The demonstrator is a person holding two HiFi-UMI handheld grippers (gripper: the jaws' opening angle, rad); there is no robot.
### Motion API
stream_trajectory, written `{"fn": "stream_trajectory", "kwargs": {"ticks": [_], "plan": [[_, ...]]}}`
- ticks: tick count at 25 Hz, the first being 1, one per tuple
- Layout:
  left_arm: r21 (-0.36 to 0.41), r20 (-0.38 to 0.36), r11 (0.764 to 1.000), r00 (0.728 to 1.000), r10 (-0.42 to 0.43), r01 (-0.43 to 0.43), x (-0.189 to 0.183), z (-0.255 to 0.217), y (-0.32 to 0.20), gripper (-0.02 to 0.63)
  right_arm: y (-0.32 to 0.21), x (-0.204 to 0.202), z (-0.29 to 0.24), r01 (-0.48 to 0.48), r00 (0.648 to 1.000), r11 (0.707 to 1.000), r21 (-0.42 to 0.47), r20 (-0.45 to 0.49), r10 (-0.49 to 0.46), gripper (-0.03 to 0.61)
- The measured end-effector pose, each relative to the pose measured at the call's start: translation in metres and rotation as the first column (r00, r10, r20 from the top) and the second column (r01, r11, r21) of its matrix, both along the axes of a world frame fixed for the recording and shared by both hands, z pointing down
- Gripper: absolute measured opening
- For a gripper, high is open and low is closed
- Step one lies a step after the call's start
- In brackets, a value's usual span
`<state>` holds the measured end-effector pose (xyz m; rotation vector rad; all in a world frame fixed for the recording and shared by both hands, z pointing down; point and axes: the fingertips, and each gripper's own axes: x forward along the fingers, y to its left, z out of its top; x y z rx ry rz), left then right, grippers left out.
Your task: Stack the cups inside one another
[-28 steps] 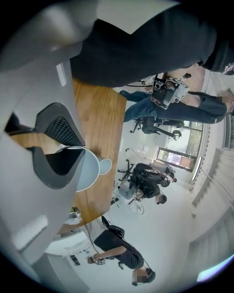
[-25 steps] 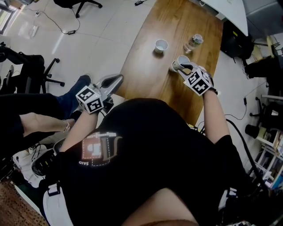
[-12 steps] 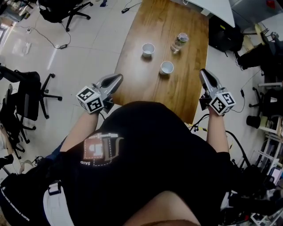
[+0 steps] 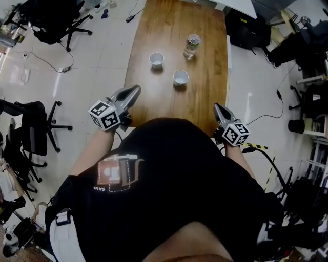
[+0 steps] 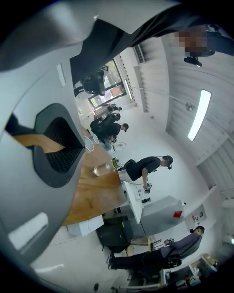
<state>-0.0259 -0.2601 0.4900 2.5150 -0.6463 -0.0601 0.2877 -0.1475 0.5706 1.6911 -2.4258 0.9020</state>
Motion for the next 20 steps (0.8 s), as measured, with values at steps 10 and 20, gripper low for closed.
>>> {"fn": "stream_trajectory", "kwargs": {"ticks": [10, 20], "plan": [[0.017, 0.002, 1.000, 1.000, 0.014, -0.014, 0.009, -0.005, 0.004, 0.002, -0.014, 0.010, -0.021, 0.020, 0.999, 0.998, 0.062, -0.051, -0.016, 0.015], [0.009, 0.016, 0.999, 0.999, -0.041, 0.041, -0.015, -0.002, 0.019, 0.002, -0.083, -0.083, -0.010, 0.501, 0.737, 0.859, -0.107, -0.467, -0.488, 0.133]]}}
